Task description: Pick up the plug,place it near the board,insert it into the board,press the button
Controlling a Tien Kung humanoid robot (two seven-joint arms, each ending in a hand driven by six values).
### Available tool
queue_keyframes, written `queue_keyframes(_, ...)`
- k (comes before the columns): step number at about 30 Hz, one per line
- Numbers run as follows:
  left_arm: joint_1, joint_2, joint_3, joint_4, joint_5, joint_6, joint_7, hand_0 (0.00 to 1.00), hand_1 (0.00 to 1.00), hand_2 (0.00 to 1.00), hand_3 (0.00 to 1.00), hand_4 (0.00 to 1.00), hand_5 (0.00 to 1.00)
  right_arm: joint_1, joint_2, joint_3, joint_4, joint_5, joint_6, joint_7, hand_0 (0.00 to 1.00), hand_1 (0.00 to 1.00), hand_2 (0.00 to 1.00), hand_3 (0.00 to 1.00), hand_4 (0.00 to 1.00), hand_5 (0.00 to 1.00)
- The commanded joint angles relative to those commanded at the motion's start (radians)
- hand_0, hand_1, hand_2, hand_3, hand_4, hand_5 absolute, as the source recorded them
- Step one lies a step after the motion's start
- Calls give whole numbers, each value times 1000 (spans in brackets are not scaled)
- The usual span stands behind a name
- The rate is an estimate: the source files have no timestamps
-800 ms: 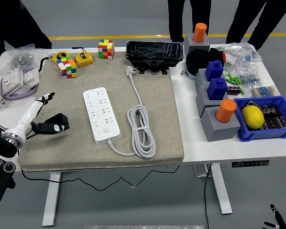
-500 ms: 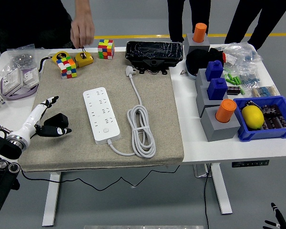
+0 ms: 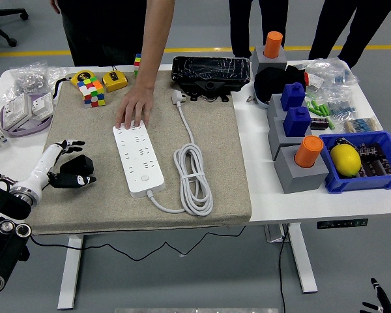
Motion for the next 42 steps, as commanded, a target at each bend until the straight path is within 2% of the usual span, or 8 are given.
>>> queue_keyframes(4,-2,0,-6,11,1,8,-1,861,774,710,726,998,2,4,-1,-2,0,3,1,1,665,579,597,628,998,998)
queue_keyframes(5,-2,0,-7,13,4,8,0,793,727,677,715,998,2,4,-1,-2,0,4,1,2,665,579,598,629,998,998)
queue_keyframes(16,-1,-1,-11,42,-5,20,-8,774,717,670,690,998,2,5,-4,0,0,2,2,1,665,580,600,631,998,998)
queue_keyframes(17,-1,-1,-10,43,-6,25,-10,588,605,552,613,998,2,5,-4,0,0,2,2,1,665,580,600,631,998,998)
queue_keyframes(22,-2,-2,-9,46,5,44,-13,588,605,552,613,998,2,6,-4,-1,0,3,2,2,665,580,600,631,998,998)
queue_keyframes(23,-2,-3,-8,48,6,50,-14,421,491,532,565,998,2,7,-4,-1,0,3,2,2,665,580,600,633,998,998)
queue_keyframes(29,-3,-5,-10,59,5,74,-21,367,425,518,558,998,35,7,-5,-1,0,3,2,2,665,580,600,633,998,998)
queue_keyframes(42,-2,-9,-1,76,47,89,-16,340,406,512,550,998,53,7,-8,-2,0,2,2,1,664,580,600,635,998,998)
